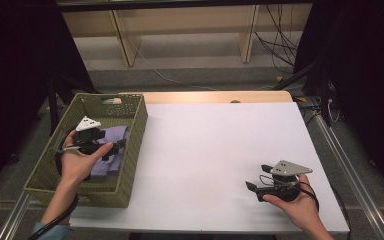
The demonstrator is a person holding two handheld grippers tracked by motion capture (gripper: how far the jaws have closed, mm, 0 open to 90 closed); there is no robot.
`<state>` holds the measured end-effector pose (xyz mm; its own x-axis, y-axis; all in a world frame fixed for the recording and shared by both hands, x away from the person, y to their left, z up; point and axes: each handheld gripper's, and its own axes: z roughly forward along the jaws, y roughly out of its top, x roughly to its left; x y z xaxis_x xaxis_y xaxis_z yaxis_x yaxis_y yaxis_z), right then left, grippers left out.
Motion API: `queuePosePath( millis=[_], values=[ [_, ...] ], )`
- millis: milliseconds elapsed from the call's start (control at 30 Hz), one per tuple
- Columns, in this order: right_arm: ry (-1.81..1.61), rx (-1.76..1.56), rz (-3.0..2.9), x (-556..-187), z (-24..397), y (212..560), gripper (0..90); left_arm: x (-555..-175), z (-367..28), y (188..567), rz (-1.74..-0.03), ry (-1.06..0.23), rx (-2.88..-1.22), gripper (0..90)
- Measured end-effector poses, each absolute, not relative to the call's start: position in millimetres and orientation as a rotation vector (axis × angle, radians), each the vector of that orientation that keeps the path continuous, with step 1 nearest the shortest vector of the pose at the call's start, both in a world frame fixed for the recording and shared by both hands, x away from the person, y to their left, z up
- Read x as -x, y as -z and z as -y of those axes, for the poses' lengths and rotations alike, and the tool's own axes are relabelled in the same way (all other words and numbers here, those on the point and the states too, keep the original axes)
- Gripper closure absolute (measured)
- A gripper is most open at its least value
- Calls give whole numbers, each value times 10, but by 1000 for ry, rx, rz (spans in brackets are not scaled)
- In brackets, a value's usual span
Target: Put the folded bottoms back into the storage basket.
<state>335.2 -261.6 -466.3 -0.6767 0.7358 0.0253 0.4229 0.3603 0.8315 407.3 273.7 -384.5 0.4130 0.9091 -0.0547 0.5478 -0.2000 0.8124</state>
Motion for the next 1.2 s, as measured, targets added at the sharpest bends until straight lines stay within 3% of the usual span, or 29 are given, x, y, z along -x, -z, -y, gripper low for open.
queuePosePath(
  millis=[1200],
  values=[
    [-1232, -1011, -2274, -3351, 2627, 4659, 173, -3795, -2506, 3773, -1079, -500, -1922, 142]
  ],
)
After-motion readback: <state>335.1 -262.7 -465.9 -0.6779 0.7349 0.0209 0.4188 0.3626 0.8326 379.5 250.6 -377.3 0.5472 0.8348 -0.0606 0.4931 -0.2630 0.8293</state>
